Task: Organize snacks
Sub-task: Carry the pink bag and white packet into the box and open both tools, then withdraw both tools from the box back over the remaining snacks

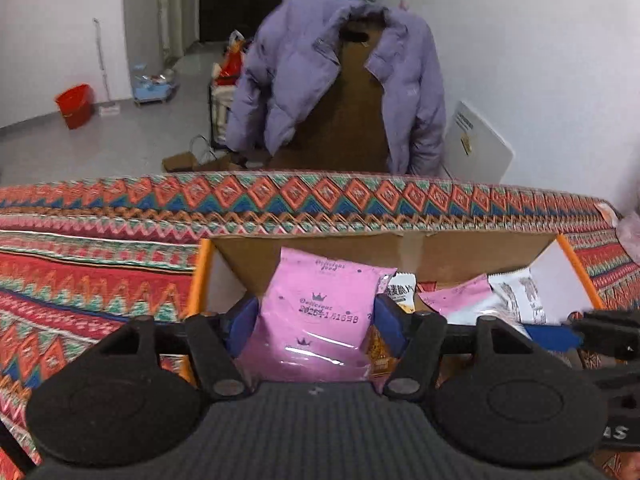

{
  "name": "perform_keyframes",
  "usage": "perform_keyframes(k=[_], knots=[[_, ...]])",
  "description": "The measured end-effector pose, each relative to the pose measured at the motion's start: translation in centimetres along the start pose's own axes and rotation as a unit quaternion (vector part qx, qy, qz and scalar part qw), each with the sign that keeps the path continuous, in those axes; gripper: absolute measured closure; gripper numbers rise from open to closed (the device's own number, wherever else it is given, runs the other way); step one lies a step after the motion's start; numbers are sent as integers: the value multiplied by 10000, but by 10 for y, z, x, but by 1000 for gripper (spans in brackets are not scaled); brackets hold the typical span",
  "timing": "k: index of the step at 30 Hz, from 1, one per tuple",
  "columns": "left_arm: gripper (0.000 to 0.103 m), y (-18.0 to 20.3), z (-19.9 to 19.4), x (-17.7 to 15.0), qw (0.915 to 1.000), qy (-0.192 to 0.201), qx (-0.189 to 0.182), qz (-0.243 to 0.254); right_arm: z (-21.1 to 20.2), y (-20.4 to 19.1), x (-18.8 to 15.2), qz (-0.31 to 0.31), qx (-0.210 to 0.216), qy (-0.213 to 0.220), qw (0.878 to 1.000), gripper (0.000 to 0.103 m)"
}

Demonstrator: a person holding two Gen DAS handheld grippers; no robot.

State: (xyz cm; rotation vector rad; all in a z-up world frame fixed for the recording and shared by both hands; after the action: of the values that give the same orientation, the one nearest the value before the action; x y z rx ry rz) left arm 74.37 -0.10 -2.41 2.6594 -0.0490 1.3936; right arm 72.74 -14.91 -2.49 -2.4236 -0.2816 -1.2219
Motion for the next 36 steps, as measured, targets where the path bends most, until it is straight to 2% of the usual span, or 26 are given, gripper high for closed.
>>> perform_keyframes(k=[2,6,9,13,14,16,18,19,20,21,22,23,25,29,33,36], knots=[[29,-2,5,1,10000,-17,-48,-4,12,0,0,-23,-45,-42,10000,50],[28,-10,-3,10,9999,137,-34,19,14,-2,4,-151,-97,11,9998,48],[28,-11,-20,18,9997,197,-129,65,0,-2,10,-239,-121,78,9996,40],[27,-12,-61,28,9989,371,-143,262,-33,-3,22,-398,-210,223,9987,39],[26,-12,-74,30,9985,417,-122,326,-55,-4,25,-502,-257,286,9980,39],[26,-13,-98,32,9976,510,-5,465,-65,-3,26,-539,-276,310,9977,36],[23,-12,-125,32,9963,605,44,607,-105,-1,27,-626,-368,441,9964,35],[23,-12,-140,31,9960,633,69,619,-105,-1,27,-626,-368,441,9964,35],[23,-11,-152,29,9959,648,65,622,-122,-2,27,-659,-410,498,9957,35],[21,-11,-167,26,9958,666,37,622,-135,-2,28,-684,-438,546,9952,35],[20,-9,-181,22,9958,685,0,614,-166,-5,26,-736,-473,664,9940,34],[20,-7,-198,16,9956,709,-60,616,-166,-5,26,-736,-473,664,9940,32],[19,-4,-227,3,9947,780,-110,656,-195,-10,23,-806,-423,793,9927,26],[17,1,-289,-25,9923,1039,-168,647,-249,-24,9,-1009,-376,1045,9887,25],[16,8,-335,-63,9914,1185,-271,491,-291,-39,-10,-1215,-326,1340,9830,23],[16,11,-365,-91,9886,1393,-48,566,-320,-49,-33,-1382,-213,1564,9778,20]])
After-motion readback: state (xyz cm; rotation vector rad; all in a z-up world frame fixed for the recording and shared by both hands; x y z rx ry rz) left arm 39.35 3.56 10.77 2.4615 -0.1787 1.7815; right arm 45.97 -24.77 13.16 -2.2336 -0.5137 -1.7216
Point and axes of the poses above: each gripper's, at about its wrist camera, not at the fingertips, and z roughly the way its jaws point, y to its right, x to its top, the point moved 10 cm from there along z, roughly the way its jaws point, and after that the axes turned 15 degrees about y, right-handed, at the moved point
